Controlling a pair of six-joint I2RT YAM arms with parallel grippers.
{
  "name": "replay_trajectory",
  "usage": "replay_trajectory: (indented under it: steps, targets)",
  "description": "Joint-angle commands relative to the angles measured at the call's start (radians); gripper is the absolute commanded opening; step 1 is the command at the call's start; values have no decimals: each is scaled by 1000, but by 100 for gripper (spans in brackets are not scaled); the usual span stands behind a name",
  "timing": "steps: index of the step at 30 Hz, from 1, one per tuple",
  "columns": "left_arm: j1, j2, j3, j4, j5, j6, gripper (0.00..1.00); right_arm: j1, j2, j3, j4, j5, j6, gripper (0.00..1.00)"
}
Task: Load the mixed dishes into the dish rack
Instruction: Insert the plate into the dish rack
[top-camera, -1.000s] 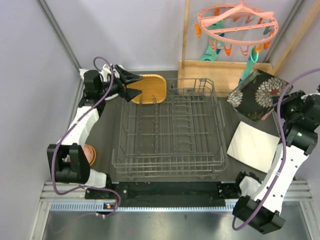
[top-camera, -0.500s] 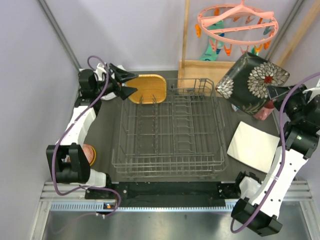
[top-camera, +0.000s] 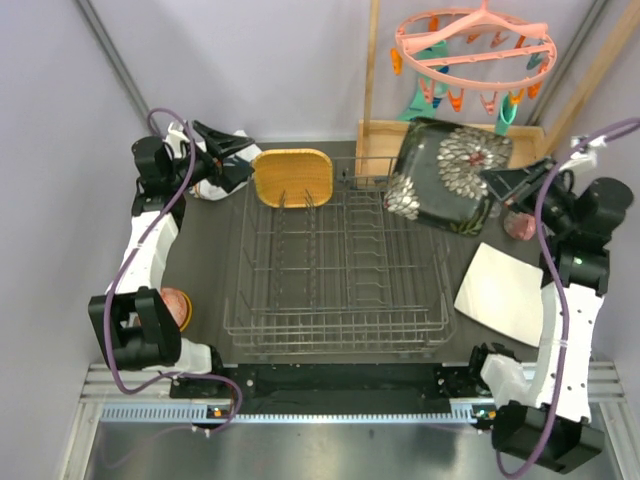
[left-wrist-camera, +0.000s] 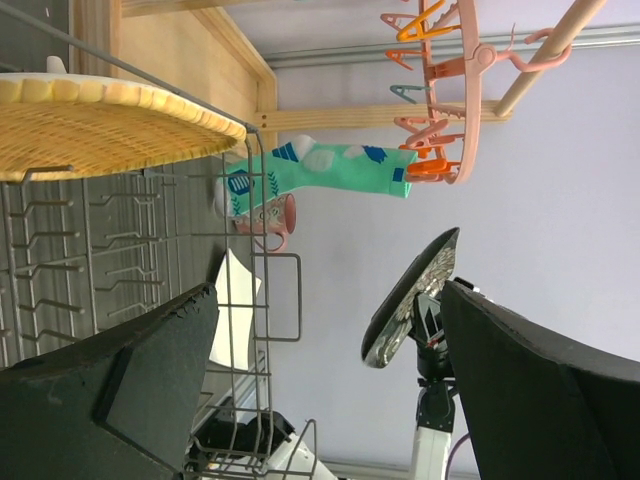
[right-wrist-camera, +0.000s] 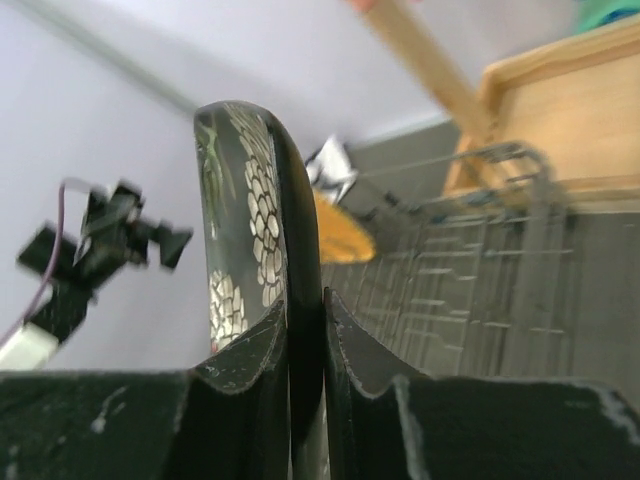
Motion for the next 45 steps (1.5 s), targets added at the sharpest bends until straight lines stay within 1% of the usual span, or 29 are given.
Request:
replay_trajectory:
  steps: [1, 2, 3, 5, 6, 7, 9, 10, 15, 17, 20, 21, 22, 25, 27, 32, 33, 36, 37, 38, 39, 40, 44, 45]
  targets:
    - [6, -47, 31, 44, 23, 0, 96, 219, 50, 105, 112, 34, -70, 0]
    - [7, -51, 31, 43, 25, 2, 96, 253, 65, 111, 113, 61, -82, 0]
    - [10, -54, 31, 41, 29, 3, 96, 320, 90, 113, 130, 72, -104, 0]
    - [24, -58, 33, 38, 37, 8, 96, 379, 116, 110, 162, 91, -127, 0]
    - [32, -60, 34, 32, 48, 12, 96, 409, 130, 111, 173, 91, -165, 0]
    - [41, -60, 33, 30, 54, 17, 96, 466, 163, 123, 171, 92, -188, 0]
    - [70, -64, 29, 27, 64, 22, 96, 511, 199, 143, 148, 124, -254, 0]
    - [79, -64, 28, 27, 72, 22, 96, 549, 231, 159, 144, 130, -268, 0]
    - [119, -60, 6, 35, 83, 20, 96, 637, 347, 234, 167, 157, -303, 0]
    - [125, -58, 6, 40, 86, 17, 96, 686, 406, 289, 179, 179, -312, 0]
    - [133, -52, 17, 40, 88, 14, 96, 745, 472, 392, 162, 224, -380, 0]
    - [135, -54, 19, 41, 88, 11, 96, 756, 517, 415, 165, 226, -410, 0]
    - [138, -54, 20, 41, 88, 11, 96, 764, 538, 454, 167, 230, -423, 0]
    - [144, -51, 28, 36, 89, 11, 96, 787, 602, 507, 179, 250, -460, 0]
    - [150, -51, 29, 33, 89, 12, 96, 805, 622, 507, 255, 247, -493, 0]
    - [155, -40, 33, 33, 86, 15, 96, 851, 642, 444, 372, 262, -575, 0]
    - [156, -37, 34, 36, 88, 14, 96, 856, 647, 443, 378, 272, -575, 0]
    - [156, -37, 33, 73, 92, -3, 96, 858, 661, 417, 466, 288, -549, 0]
    - [155, -37, 33, 91, 92, -3, 96, 858, 658, 371, 527, 292, -538, 0]
    - [156, -38, 34, 95, 92, -3, 96, 858, 661, 346, 634, 295, -527, 0]
    - [155, -40, 34, 98, 91, -1, 96, 859, 665, 326, 689, 299, -511, 0]
    - [155, -38, 33, 101, 92, -1, 96, 858, 676, 308, 722, 308, -504, 0]
    - [156, -41, 33, 110, 91, 2, 96, 859, 740, 326, 780, 302, -480, 0]
    - [155, -41, 31, 110, 91, 5, 96, 861, 765, 320, 847, 305, -448, 0]
